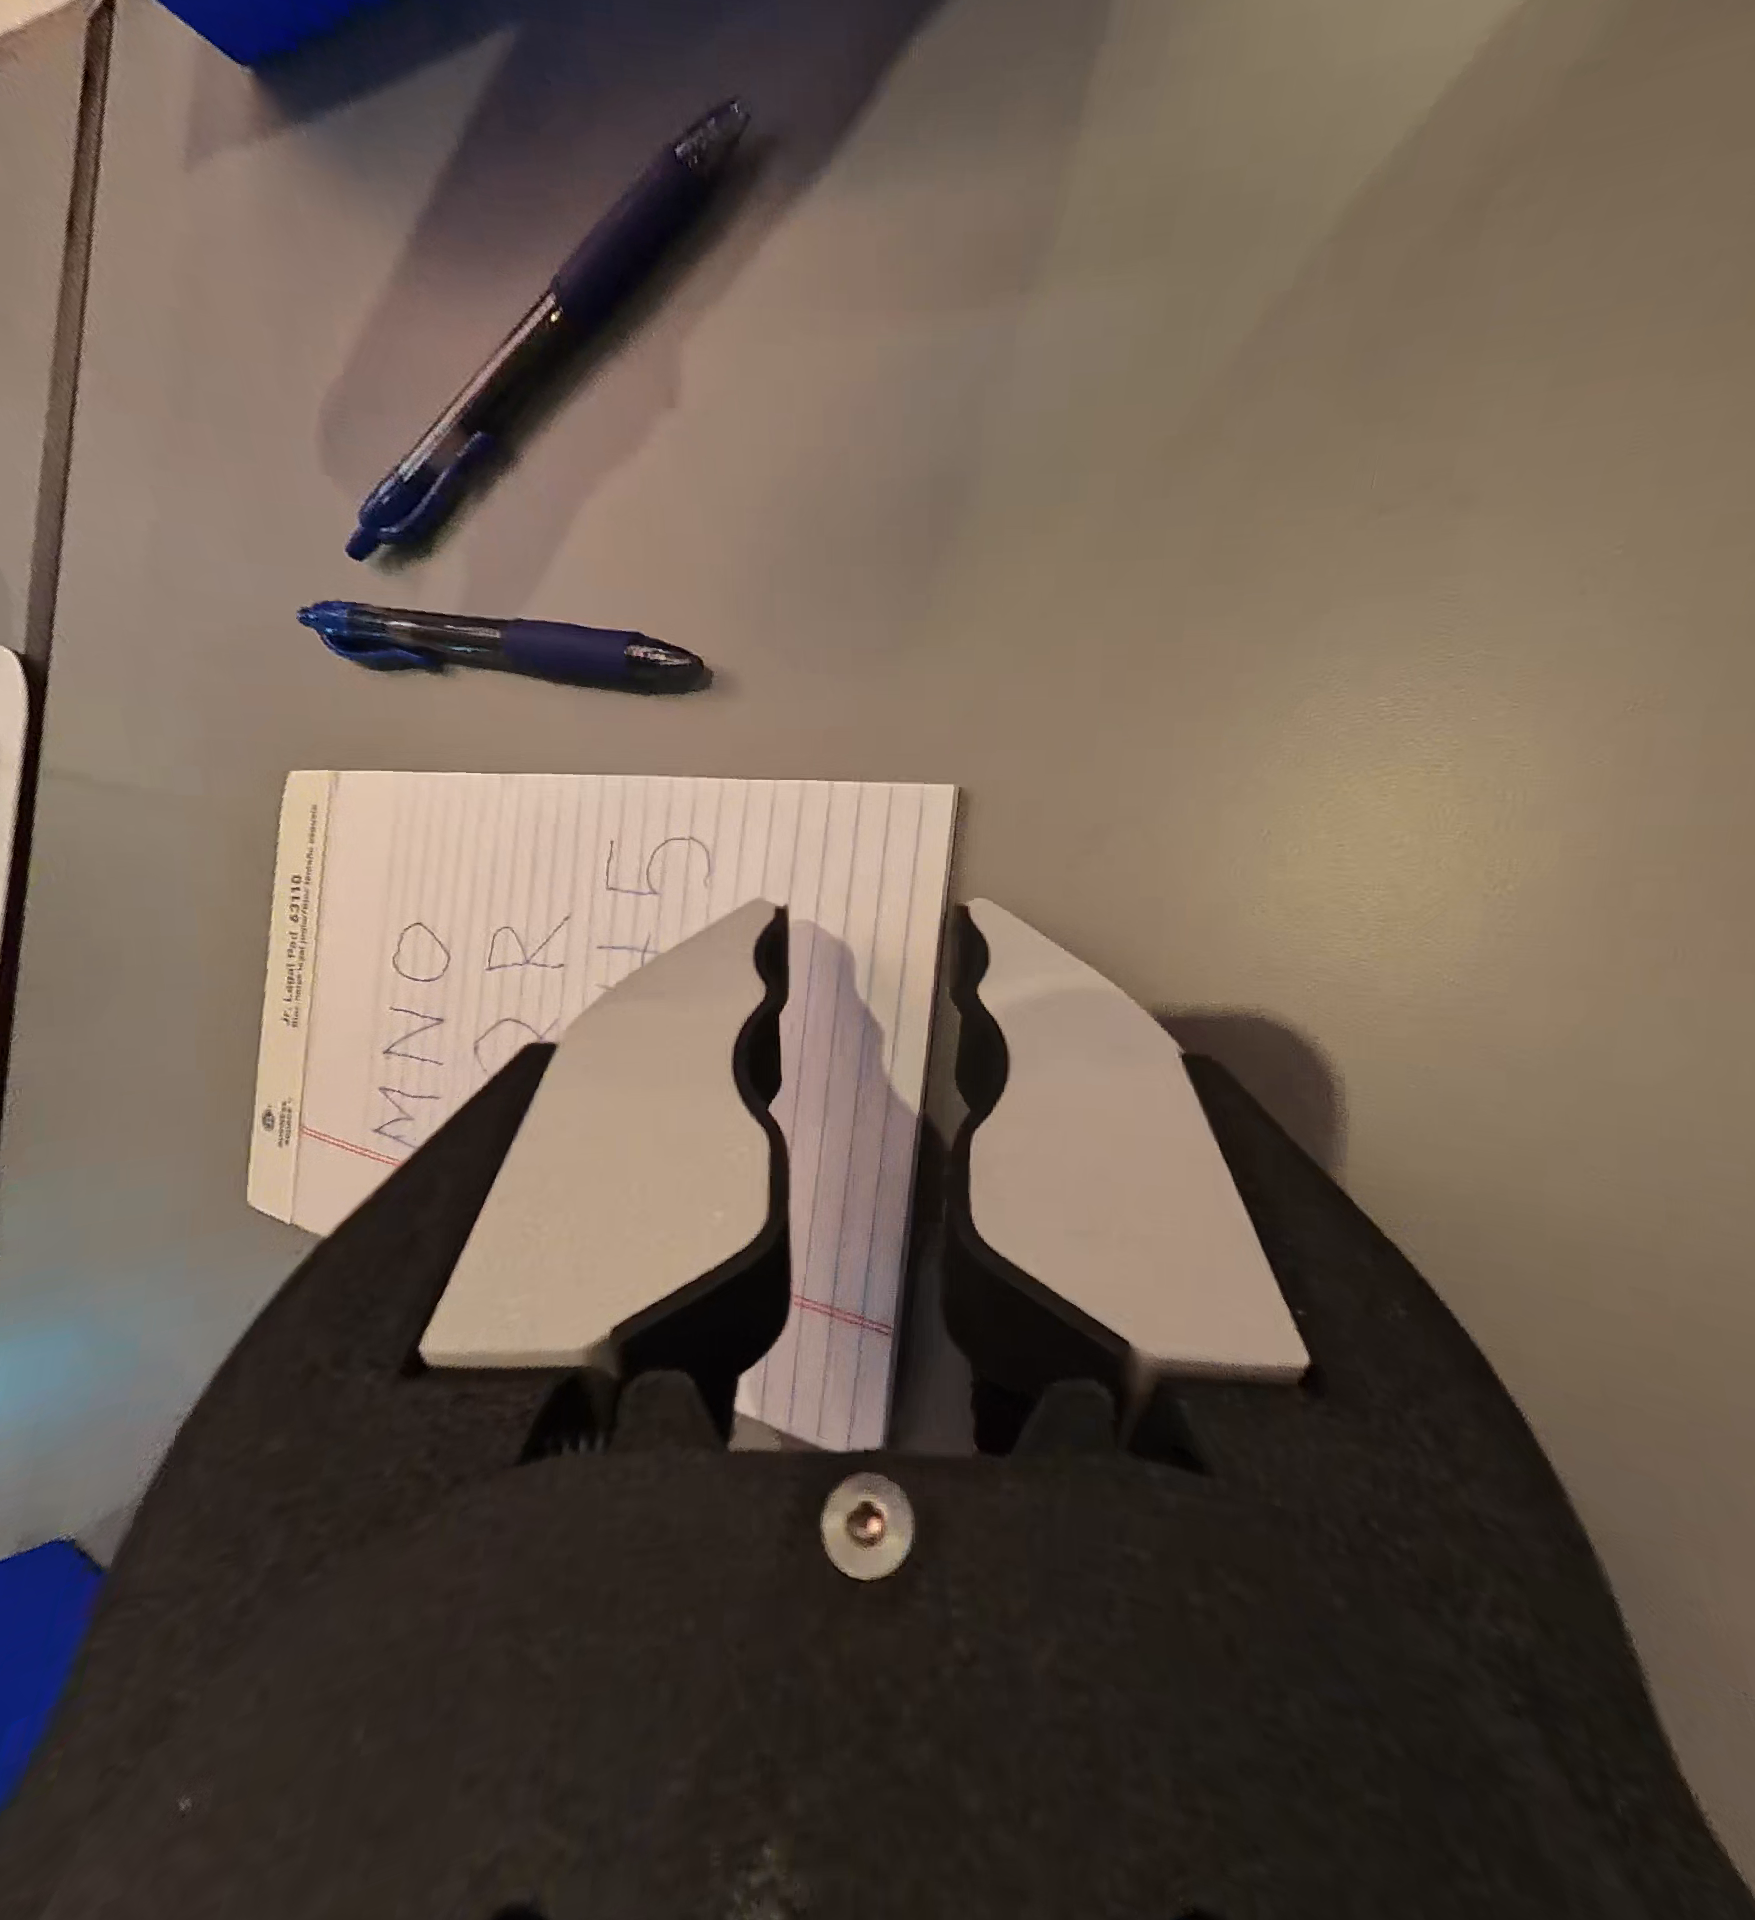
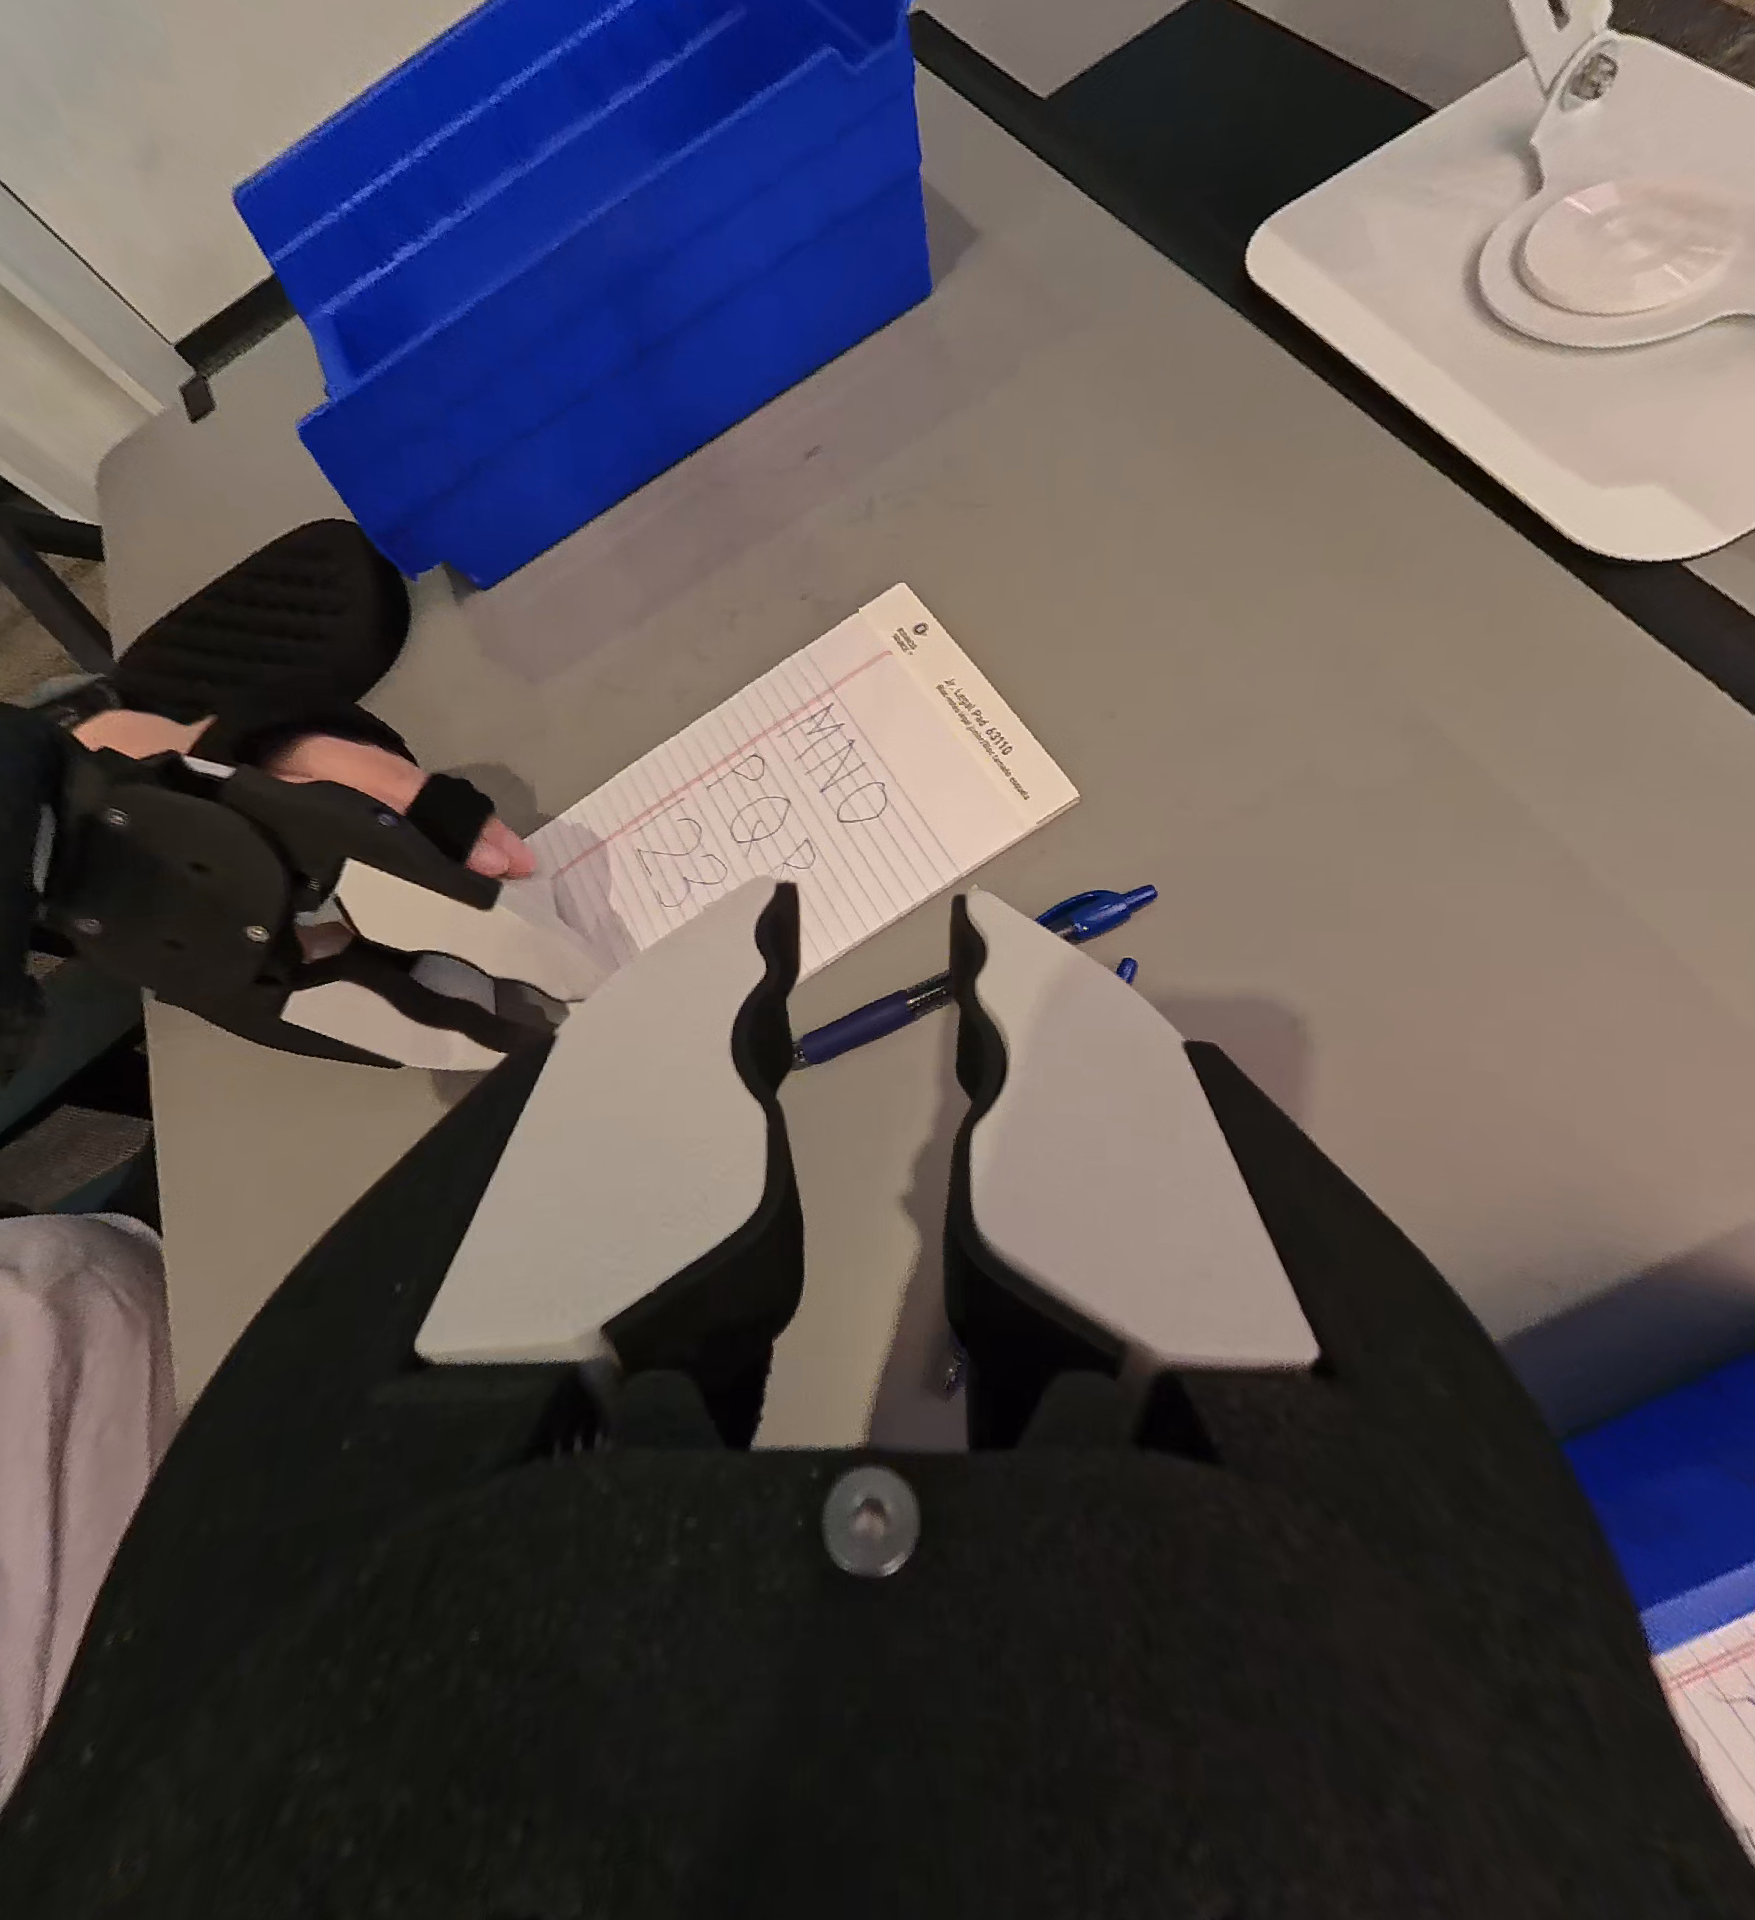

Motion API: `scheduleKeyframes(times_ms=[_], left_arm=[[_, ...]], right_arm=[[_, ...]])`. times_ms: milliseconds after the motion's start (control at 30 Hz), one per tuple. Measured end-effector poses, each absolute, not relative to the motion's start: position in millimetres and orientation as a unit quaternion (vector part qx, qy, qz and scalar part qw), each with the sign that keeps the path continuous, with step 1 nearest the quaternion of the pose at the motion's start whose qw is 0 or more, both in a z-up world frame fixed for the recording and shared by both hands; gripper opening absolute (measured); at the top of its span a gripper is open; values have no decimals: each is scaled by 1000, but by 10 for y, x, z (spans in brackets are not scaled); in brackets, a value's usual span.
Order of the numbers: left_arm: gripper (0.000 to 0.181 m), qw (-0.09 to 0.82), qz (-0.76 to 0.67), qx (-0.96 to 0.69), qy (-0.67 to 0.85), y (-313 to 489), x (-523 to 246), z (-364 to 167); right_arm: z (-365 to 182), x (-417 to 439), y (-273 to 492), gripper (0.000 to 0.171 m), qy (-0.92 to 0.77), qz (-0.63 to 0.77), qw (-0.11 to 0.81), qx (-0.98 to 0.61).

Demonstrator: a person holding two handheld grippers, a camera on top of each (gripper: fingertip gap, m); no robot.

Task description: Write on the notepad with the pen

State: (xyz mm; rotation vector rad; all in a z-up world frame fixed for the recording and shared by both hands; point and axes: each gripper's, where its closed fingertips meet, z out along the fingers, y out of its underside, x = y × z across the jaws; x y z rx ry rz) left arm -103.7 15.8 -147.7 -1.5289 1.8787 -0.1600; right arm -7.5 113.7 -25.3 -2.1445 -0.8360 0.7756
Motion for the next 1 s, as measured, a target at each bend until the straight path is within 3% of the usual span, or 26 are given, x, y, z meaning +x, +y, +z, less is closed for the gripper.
scheduleKeyframes(times_ms=[1000], left_arm=[[27,318,-126,-641,687,278,-1159,-1408]], right_arm=[[-444,-133,1126,27,-329,305,311,-838]])
